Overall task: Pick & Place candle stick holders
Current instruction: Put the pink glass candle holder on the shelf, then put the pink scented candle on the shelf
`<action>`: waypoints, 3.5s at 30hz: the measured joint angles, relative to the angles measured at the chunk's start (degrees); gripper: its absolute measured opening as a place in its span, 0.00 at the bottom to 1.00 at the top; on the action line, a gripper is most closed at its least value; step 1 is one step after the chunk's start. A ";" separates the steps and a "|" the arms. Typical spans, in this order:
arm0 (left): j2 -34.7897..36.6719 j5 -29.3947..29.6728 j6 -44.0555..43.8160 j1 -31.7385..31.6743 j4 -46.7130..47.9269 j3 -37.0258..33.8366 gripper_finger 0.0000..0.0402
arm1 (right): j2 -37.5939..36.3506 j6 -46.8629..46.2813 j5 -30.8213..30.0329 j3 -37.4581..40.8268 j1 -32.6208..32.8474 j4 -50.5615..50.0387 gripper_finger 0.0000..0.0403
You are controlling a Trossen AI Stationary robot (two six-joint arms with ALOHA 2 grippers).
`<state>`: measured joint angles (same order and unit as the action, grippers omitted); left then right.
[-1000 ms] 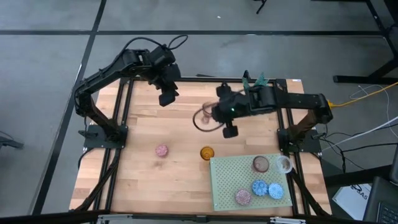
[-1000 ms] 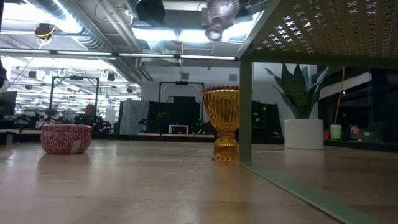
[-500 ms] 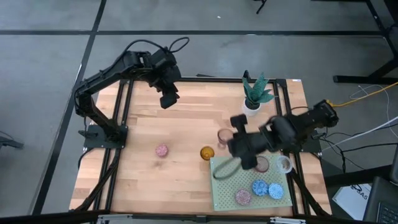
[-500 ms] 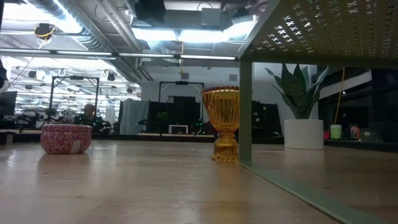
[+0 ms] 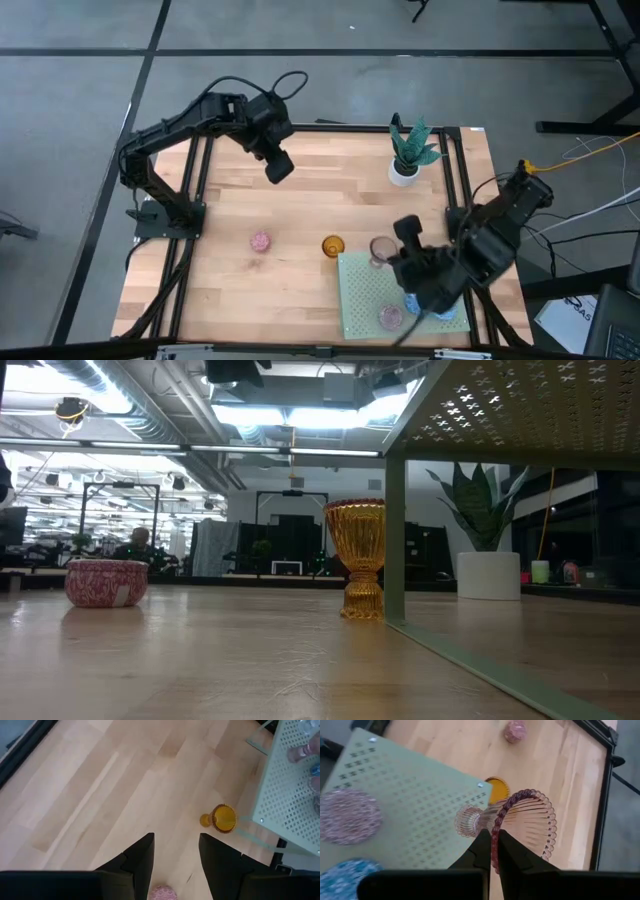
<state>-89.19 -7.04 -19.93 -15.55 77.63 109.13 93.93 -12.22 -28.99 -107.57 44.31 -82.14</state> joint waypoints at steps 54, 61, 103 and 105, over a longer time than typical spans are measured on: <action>-0.04 9.02 -7.93 9.58 -0.05 0.00 0.38 | 0.11 0.48 -4.02 12.50 6.06 4.53 0.06; -0.04 9.00 -7.84 9.58 -0.05 0.00 0.38 | 0.11 -1.91 -4.00 12.50 5.67 4.58 0.07; -0.04 8.57 -4.69 10.23 -0.16 -0.03 0.38 | 0.92 -9.76 -0.94 2.21 4.28 3.30 0.57; -0.04 8.56 -1.37 11.38 -0.84 -0.05 0.38 | -0.33 -11.38 -1.00 1.53 4.13 2.97 0.59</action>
<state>-89.23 1.52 -21.30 -4.17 76.79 109.08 93.60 -23.60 -29.99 -106.04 48.45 -79.17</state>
